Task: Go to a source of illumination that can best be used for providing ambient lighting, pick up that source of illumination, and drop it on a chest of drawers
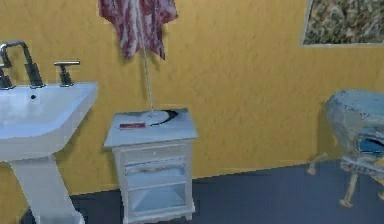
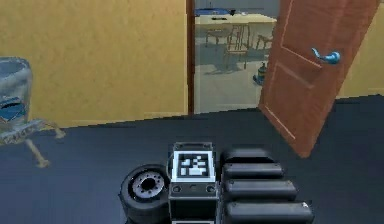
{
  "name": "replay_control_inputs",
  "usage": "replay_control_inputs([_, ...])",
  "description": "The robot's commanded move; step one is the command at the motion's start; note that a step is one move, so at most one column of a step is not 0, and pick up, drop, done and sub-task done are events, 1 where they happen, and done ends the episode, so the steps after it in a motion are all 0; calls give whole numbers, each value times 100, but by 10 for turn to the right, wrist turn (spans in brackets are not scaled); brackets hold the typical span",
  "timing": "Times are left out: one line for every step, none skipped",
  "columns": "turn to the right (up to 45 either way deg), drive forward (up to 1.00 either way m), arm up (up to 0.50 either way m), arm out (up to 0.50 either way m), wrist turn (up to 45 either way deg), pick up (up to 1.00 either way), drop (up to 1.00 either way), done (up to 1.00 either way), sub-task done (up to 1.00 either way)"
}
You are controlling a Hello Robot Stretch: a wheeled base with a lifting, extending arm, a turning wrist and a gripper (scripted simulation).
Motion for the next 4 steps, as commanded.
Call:
replay_control_inputs([0, 40, 0, 0, 0, 0, 0, 0, 0])
replay_control_inputs([-450, 0, 0, 0, 0, 0, 0, 0, 0])
replay_control_inputs([-450, 0, 0, 0, 0, 0, 0, 0, 0])
replay_control_inputs([-210, 0, 0, 0, 0, 0, 0, 0, 0])
